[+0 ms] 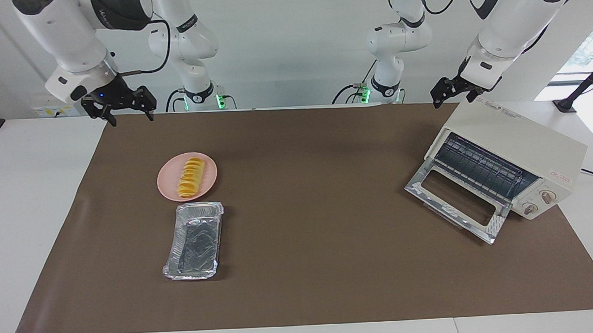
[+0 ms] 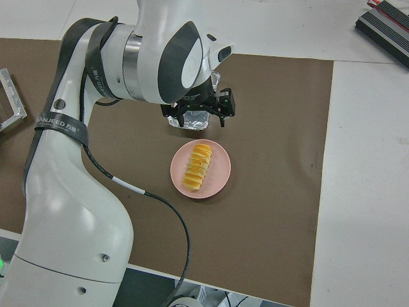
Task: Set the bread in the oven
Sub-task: 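Grasp the bread slices on the pink plate with the right gripper, then lift the bread slices off the pink plate with the right gripper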
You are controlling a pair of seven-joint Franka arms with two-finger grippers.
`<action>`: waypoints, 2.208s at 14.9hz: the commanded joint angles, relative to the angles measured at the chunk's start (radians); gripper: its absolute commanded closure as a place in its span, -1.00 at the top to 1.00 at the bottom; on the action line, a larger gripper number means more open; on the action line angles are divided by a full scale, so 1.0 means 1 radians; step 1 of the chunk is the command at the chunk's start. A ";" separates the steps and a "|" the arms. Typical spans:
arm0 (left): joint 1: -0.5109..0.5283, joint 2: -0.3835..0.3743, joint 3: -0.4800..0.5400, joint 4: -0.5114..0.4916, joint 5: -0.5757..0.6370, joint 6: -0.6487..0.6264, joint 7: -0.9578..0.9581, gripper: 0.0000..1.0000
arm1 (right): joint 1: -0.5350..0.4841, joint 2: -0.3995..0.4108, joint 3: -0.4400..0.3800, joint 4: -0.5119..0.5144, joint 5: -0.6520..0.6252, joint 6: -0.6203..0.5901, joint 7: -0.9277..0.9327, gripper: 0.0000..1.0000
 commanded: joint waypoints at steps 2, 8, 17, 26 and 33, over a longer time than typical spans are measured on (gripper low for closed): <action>0.014 -0.021 -0.005 -0.018 -0.014 0.013 0.004 1.00 | 0.023 -0.116 0.002 -0.298 0.008 0.206 0.015 1.00; 0.014 -0.021 -0.005 -0.018 -0.014 0.013 0.004 1.00 | 0.043 -0.012 0.002 -0.453 0.008 0.465 0.009 1.00; 0.014 -0.021 -0.005 -0.018 -0.014 0.013 0.002 1.00 | 0.093 0.127 0.002 -0.530 0.008 0.780 0.071 1.00; 0.014 -0.021 -0.005 -0.018 -0.014 0.013 0.004 1.00 | 0.118 0.138 0.002 -0.551 0.008 0.796 0.089 1.00; 0.014 -0.021 -0.005 -0.018 -0.014 0.013 0.002 1.00 | 0.087 0.138 0.002 -0.554 0.008 0.786 0.039 -1.00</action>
